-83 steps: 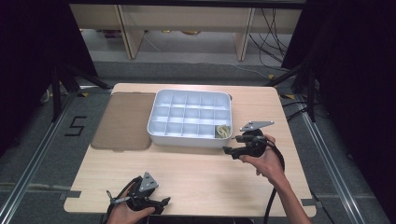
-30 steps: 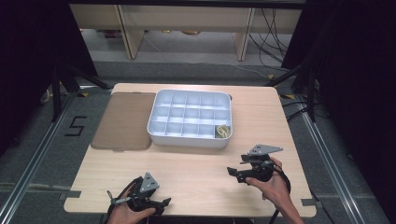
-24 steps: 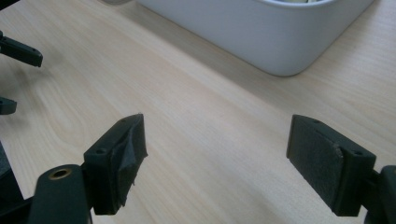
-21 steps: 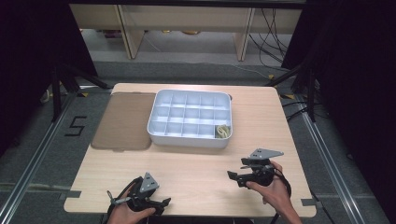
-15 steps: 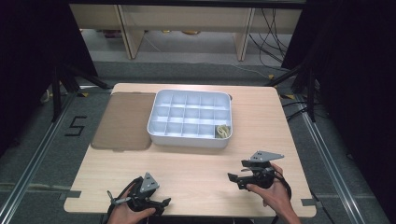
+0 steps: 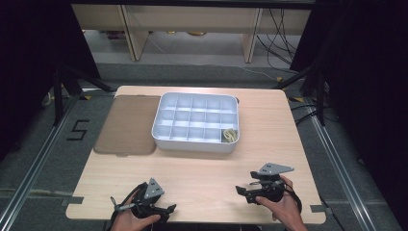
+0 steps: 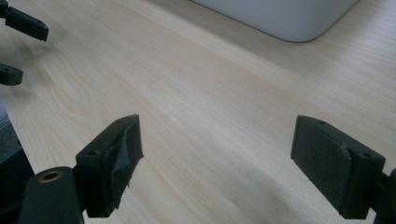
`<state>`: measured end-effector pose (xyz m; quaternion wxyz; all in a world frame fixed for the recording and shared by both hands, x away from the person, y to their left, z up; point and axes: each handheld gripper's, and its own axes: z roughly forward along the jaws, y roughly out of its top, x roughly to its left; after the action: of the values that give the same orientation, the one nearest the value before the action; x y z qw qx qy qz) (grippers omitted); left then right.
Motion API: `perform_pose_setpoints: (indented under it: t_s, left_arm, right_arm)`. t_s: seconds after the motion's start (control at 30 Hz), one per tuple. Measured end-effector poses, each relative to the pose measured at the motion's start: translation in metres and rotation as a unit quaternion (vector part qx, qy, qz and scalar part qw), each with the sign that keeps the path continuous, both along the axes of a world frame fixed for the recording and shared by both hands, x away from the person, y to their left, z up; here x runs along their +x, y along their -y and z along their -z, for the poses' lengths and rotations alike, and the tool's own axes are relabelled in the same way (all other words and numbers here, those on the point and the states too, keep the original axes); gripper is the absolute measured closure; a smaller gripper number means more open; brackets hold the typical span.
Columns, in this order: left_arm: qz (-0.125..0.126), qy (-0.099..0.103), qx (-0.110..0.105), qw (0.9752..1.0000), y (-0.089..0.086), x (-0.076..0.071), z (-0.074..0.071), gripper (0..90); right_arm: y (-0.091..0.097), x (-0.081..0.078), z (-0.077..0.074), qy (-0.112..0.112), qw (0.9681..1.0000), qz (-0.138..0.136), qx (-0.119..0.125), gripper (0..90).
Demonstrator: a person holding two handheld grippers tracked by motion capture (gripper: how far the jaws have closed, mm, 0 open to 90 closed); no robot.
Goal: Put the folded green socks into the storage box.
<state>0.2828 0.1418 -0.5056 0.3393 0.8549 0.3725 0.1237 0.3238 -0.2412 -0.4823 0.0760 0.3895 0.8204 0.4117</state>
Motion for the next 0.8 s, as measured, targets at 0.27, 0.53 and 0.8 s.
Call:
perform_pose_setpoints:
  t_s: [0.27, 0.53, 0.8]
  left_arm:
    - [0.001, 0.000, 0.001, 1.0000, 0.000, 0.000, 0.000, 20.7]
    - [0.001, 0.002, 0.001, 1.0000, 0.000, 0.000, 0.000, 20.6]
    - [0.006, 0.001, 0.003, 1.0000, 0.000, 0.000, -0.001, 20.6]
  right_arm:
    - [0.002, -0.008, 0.002, 0.000, 1.0000, 0.001, 0.001, 16.2]
    - [0.003, -0.017, 0.008, -0.004, 1.0000, -0.002, -0.007, 16.2]
    - [0.004, -0.023, 0.012, -0.002, 0.9998, 0.004, -0.022, 16.3]
